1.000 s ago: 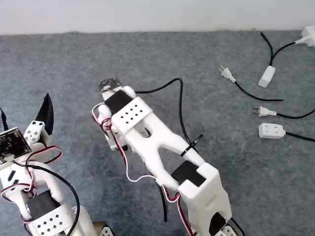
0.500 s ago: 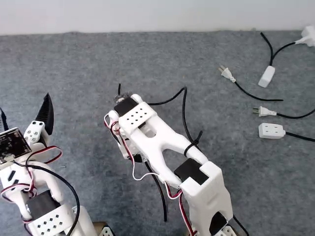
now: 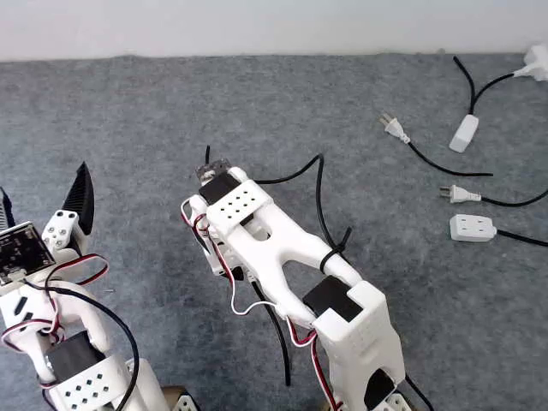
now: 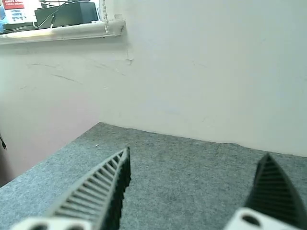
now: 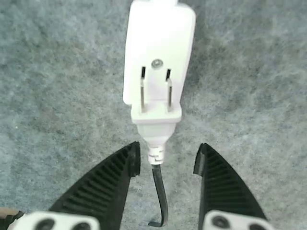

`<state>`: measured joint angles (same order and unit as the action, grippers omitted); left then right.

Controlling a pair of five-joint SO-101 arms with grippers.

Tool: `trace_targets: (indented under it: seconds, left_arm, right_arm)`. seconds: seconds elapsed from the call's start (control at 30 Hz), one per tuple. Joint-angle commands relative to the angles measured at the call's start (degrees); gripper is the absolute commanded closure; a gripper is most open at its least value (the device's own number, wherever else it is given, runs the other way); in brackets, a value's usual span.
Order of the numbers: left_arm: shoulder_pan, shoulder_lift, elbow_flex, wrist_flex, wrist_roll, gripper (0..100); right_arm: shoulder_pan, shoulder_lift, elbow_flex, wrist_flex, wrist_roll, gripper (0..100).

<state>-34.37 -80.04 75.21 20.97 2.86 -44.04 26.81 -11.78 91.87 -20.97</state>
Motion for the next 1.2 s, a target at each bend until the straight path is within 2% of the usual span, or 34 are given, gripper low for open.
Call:
trace_targets:
  seconds: [0.0, 0.43, 0.57, 0.7, 0.8, 1.17]
  left_arm:
    - [0.2, -0.7, -0.7, -1.5, 0.4, 60]
    - [0.2, -0.7, -0.7, -1.5, 0.4, 60]
    - [0.2, -0.7, -0.1, -1.8, 0.5, 60]
    - [0.2, -0.7, -0.1, -1.8, 0.4, 60]
    - [0.2, -0.7, -0.1, -1.8, 0.4, 60]
    - [0.2, -0.7, -0.1, -1.8, 0.5, 60]
  right_arm:
    - [0.3, -3.1, -0.2, -0.5, -0.7, 80.0]
    - [0.3, 6.1, -0.5, -0.6, -0.7, 80.5]
    - [0.3, 7.2, -0.6, -1.7, -0.4, 92.8]
    - [0.2, 7.5, -0.6, -2.2, -0.4, 91.6]
    - [0.2, 7.2, -0.7, -2.3, -0.4, 99.5]
    - [0.2, 7.2, -9.6, 5.3, -0.3, 99.1]
